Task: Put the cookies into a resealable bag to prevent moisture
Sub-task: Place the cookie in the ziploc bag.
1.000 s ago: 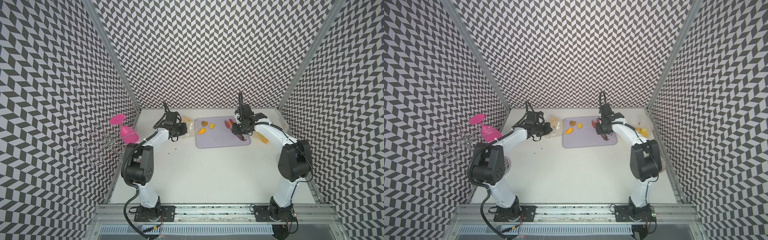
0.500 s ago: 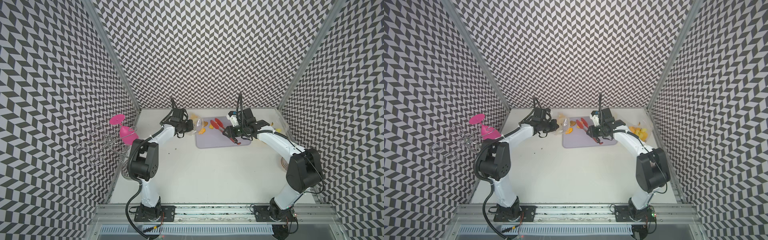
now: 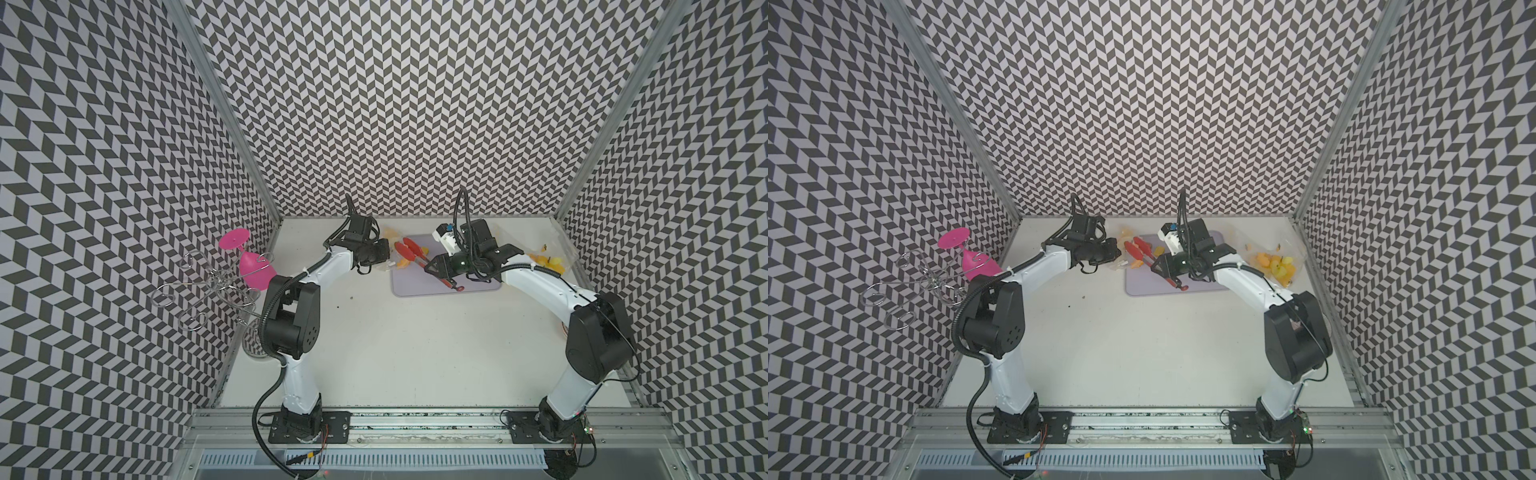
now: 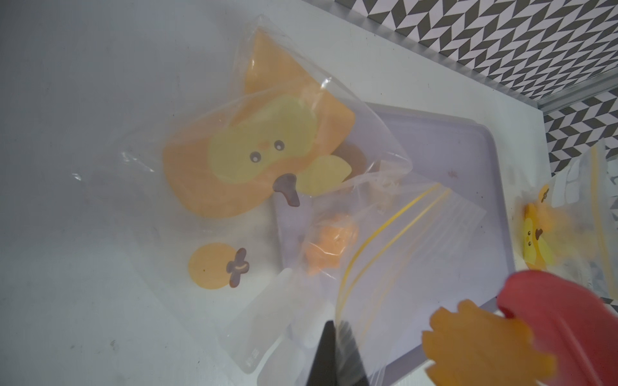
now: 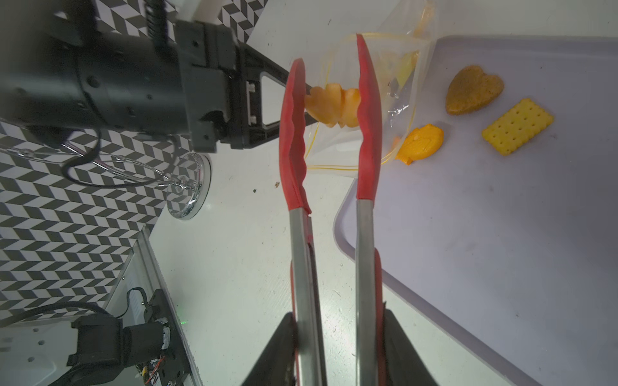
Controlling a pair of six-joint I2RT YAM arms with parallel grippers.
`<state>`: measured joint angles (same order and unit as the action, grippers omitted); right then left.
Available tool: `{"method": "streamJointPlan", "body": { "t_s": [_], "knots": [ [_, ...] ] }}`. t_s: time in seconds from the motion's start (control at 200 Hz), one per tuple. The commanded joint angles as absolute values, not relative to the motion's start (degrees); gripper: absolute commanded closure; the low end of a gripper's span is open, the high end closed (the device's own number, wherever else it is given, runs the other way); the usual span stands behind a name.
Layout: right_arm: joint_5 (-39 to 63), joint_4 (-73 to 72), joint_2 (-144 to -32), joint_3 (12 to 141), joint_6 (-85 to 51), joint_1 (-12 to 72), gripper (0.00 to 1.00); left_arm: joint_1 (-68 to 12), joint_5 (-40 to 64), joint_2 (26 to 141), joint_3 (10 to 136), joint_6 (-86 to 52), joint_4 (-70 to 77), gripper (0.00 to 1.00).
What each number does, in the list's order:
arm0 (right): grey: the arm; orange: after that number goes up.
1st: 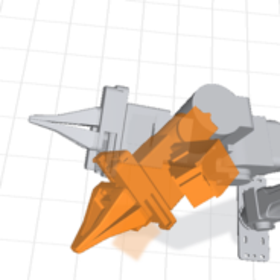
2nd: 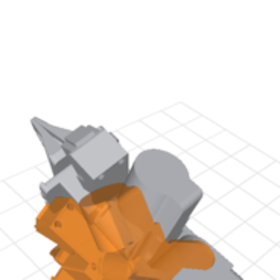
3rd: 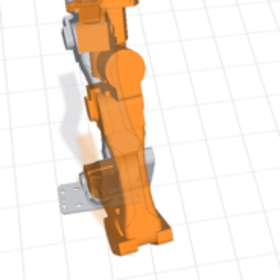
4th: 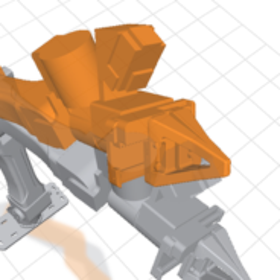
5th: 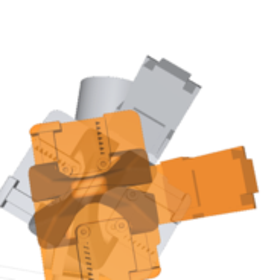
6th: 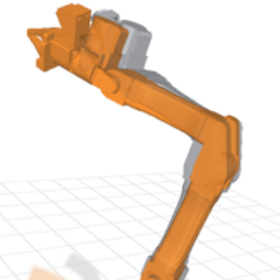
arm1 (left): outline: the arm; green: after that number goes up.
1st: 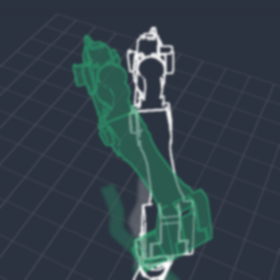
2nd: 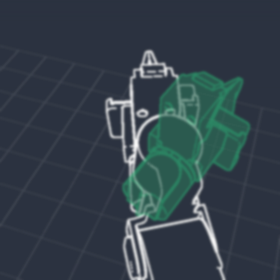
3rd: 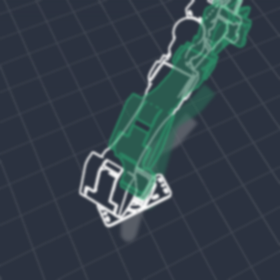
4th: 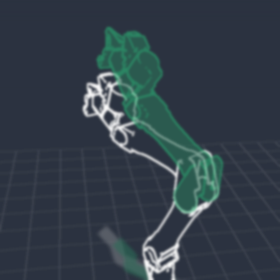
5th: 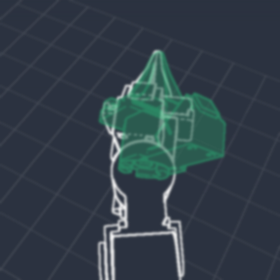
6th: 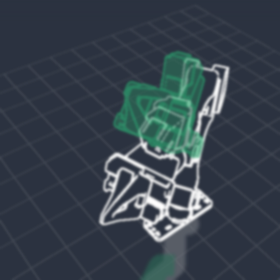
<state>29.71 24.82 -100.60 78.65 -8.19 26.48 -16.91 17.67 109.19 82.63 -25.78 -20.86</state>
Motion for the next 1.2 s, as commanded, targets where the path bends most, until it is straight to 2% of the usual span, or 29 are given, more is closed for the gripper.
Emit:
{"method": "streamJointPlan", "body": {
  "t_s": [0.0,0.08,0.225,0.35,0.566,0.846,0.996,1.197],
  "knots": [
    [30.41,20.29,-102.31,79.79,-8.25,26.64,0.63,-17.23,18.53,109.56,84.64,-26.98,-21.80,1.00],
    [30.75,19.96,-102.87,79.95,-8.47,26.81,0.62,-17.23,18.87,109.42,84.64,-27.37,-21.80,1.00],
    [30.11,19.33,-101.97,79.95,-9.03,26.77,0.49,-17.23,19.09,109.53,84.49,-27.70,-21.88,1.00],
    [29.84,19.49,-101.35,80.11,-9.04,26.80,0.46,-17.22,19.36,109.40,84.38,-27.77,-21.84,1.00],
    [28.00,17.35,-95.07,75.43,-9.24,26.79,0.49,-16.25,19.64,108.73,84.24,-28.60,-21.99,1.00],
    [8.12,14.67,-85.01,63.37,-13.54,26.55,0.53,-12.11,19.79,104.58,82.13,-31.98,-20.88,1.00],
    [6.43,15.42,-87.54,63.61,-13.40,26.60,0.53,-10.57,19.27,103.69,81.73,-32.34,-21.58,1.00],
    [9.29,22.99,-99.04,74.70,-10.26,26.59,0.53,-9.93,18.59,101.72,80.29,-34.40,-21.28,1.00]
  ]
}}
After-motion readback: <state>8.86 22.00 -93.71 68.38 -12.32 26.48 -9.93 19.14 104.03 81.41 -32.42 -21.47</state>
